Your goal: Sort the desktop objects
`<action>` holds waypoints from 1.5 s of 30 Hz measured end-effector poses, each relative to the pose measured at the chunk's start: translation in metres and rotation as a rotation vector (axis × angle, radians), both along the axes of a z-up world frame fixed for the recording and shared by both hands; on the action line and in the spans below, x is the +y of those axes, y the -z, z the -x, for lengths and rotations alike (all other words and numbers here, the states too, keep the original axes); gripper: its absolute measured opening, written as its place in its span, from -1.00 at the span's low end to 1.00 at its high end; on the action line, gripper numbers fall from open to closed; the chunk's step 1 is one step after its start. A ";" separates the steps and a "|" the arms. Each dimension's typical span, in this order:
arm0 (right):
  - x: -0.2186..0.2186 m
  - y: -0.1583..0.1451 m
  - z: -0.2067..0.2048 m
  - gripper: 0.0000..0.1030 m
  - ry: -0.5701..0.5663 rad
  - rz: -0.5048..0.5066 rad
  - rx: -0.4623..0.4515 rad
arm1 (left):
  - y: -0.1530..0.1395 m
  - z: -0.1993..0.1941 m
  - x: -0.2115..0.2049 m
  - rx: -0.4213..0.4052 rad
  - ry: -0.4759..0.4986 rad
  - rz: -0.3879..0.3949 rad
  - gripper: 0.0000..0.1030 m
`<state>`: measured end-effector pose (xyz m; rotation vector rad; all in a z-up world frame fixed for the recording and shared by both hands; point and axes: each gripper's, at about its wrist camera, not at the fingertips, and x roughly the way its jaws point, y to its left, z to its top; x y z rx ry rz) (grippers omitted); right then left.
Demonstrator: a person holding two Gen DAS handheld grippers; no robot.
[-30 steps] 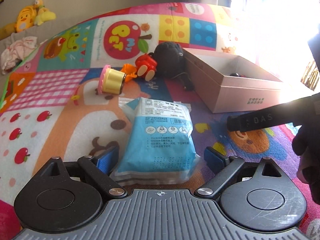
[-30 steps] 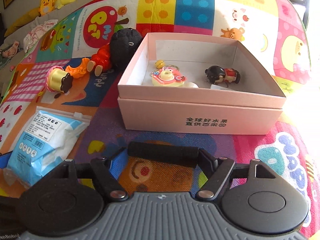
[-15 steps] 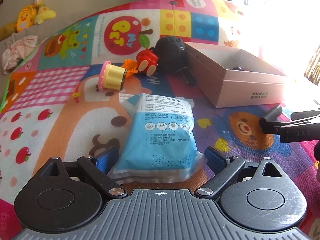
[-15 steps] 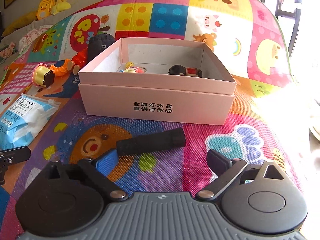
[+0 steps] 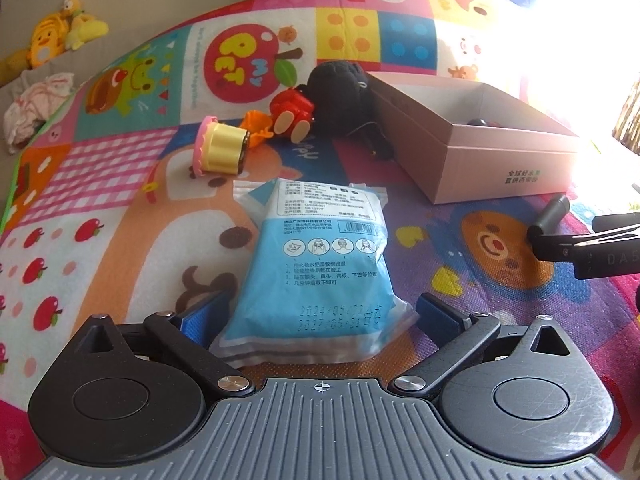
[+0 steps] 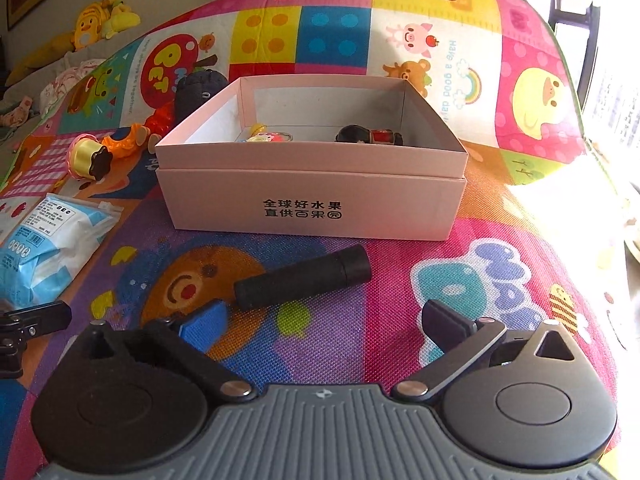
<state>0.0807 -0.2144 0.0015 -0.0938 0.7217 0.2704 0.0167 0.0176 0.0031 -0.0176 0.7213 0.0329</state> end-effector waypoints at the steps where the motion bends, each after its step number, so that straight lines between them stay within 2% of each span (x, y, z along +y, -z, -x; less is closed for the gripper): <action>1: -0.002 -0.002 0.003 1.00 0.001 -0.011 -0.019 | 0.000 0.000 0.000 0.001 0.000 -0.001 1.00; 4: -0.010 -0.007 0.008 1.00 0.001 -0.016 -0.037 | 0.000 -0.001 -0.001 0.004 0.002 -0.003 1.00; 7: -0.018 -0.006 0.008 1.00 0.038 0.039 -0.049 | 0.000 -0.001 0.000 0.004 0.003 -0.004 1.00; 10: -0.025 -0.002 0.004 1.00 0.053 0.056 -0.020 | 0.000 -0.001 0.000 0.004 0.002 -0.002 1.00; 17: -0.008 0.001 -0.007 1.00 0.024 0.089 -0.009 | 0.000 -0.001 0.000 0.004 0.002 -0.003 1.00; 22: 0.000 -0.002 -0.014 1.00 -0.040 0.008 0.021 | 0.000 -0.001 0.000 0.004 0.002 -0.001 1.00; 27: 0.010 -0.001 -0.023 1.00 -0.063 0.018 0.013 | 0.001 -0.001 -0.001 0.004 0.003 0.001 1.00; 32: 0.012 0.003 -0.041 1.00 -0.089 0.011 0.045 | 0.001 -0.001 -0.001 0.005 0.003 0.001 1.00; 39: 0.026 0.000 -0.035 0.62 -0.152 0.062 -0.015 | 0.001 -0.001 -0.001 0.004 0.003 0.002 1.00; 45: 0.022 -0.003 -0.026 0.45 -0.152 0.049 -0.001 | 0.001 -0.001 -0.001 0.005 0.003 0.002 1.00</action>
